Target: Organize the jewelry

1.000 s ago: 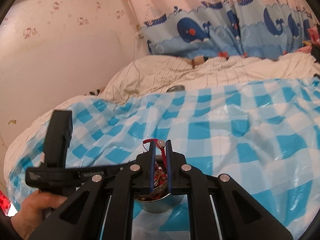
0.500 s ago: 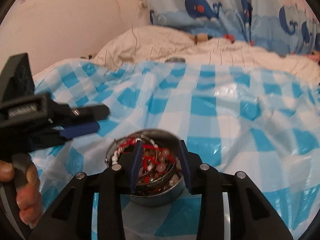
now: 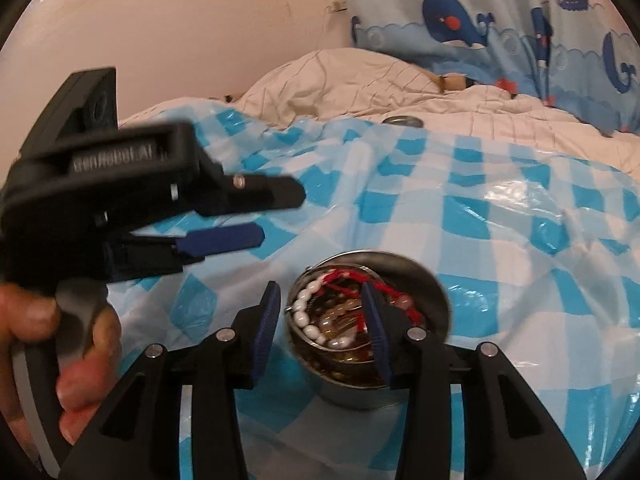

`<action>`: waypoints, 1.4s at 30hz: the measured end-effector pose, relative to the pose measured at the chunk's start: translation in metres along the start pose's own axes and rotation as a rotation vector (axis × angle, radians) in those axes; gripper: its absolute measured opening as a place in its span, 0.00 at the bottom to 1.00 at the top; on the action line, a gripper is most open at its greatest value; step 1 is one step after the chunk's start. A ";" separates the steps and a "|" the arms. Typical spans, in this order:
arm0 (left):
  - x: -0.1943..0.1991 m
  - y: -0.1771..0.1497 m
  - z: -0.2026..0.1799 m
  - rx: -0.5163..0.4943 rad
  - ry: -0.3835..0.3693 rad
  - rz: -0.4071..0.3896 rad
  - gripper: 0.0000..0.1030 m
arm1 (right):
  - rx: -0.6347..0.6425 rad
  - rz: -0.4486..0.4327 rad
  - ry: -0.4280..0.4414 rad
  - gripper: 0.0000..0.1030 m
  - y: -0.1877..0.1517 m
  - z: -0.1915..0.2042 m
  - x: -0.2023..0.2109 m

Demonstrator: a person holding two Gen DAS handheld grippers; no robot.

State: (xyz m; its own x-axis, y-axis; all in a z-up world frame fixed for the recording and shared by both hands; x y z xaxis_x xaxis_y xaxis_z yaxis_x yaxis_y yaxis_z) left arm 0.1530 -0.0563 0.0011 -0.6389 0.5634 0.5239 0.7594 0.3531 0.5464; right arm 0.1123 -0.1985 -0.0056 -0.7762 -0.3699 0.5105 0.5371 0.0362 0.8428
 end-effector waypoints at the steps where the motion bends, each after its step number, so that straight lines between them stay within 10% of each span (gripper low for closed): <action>1: 0.001 0.000 0.001 0.002 0.000 0.000 0.53 | 0.003 0.006 -0.009 0.41 -0.001 0.000 -0.001; 21: 0.035 -0.003 0.007 -0.099 0.069 -0.001 0.68 | -0.122 -0.052 -0.120 0.54 0.019 -0.050 0.028; 37: 0.067 0.005 0.024 -0.105 0.074 -0.005 0.72 | -0.074 0.148 0.120 0.58 0.000 -0.013 -0.037; 42: 0.072 0.003 0.022 -0.105 0.075 -0.009 0.74 | -0.118 -0.028 0.071 0.69 0.025 -0.027 -0.010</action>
State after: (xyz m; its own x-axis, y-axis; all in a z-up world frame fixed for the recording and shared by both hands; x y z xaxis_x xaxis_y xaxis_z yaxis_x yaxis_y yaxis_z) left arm 0.1119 0.0017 0.0256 -0.6562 0.5018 0.5636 0.7390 0.2760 0.6146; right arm 0.1419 -0.2187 0.0059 -0.7687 -0.4339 0.4699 0.5536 -0.0833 0.8286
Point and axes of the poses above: each gripper's, at about its wrist camera, not at the fingertips, and x roughly against the way its jaws point, z to its left, y to its top, the point moved 6 cm from there along -x, roughly the way its jaws point, and after that the axes turned 4 degrees about -z, right-handed, at the moved point
